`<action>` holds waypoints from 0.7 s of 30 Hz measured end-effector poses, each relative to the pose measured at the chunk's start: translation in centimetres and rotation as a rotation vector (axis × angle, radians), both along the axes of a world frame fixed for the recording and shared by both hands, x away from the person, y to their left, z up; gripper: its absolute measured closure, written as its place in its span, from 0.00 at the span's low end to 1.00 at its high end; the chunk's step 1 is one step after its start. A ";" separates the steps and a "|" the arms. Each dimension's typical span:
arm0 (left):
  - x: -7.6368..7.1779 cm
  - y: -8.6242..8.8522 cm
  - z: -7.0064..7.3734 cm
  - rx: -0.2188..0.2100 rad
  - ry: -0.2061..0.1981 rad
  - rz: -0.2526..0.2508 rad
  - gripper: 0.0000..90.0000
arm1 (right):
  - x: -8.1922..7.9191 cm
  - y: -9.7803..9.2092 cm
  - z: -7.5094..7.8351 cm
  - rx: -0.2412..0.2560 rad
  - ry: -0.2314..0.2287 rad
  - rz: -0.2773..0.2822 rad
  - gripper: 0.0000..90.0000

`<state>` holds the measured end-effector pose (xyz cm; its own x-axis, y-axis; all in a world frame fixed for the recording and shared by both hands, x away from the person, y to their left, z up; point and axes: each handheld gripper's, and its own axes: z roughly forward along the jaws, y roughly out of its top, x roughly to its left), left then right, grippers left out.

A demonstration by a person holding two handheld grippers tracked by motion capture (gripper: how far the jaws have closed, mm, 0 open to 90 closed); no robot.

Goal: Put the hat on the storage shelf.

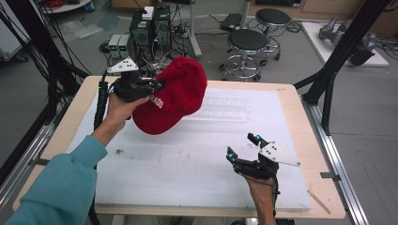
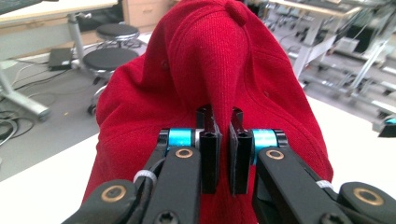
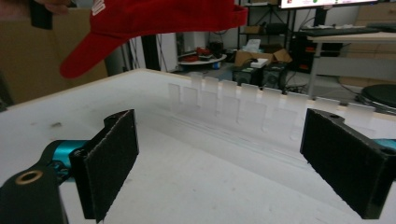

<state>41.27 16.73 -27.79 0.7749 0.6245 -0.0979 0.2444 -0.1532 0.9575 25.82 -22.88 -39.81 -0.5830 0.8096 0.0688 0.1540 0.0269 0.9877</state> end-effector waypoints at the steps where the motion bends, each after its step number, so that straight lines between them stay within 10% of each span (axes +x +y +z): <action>1: -0.1 0.0 0.1 0.002 -0.002 -0.005 0.95 | 0.0 0.0 0.0 0.000 0.000 0.000 0.11; 21: -3.1 -2.9 0.4 -0.044 -0.027 -0.130 0.95 | 0.7 5.8 2.3 0.091 0.017 0.219 0.12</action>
<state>38.20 13.84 -27.36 0.8517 0.5143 -0.1011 0.1993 -0.1394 0.9700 26.47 -17.12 -37.51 -0.7425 0.6536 0.1470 0.1706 -0.0277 0.9849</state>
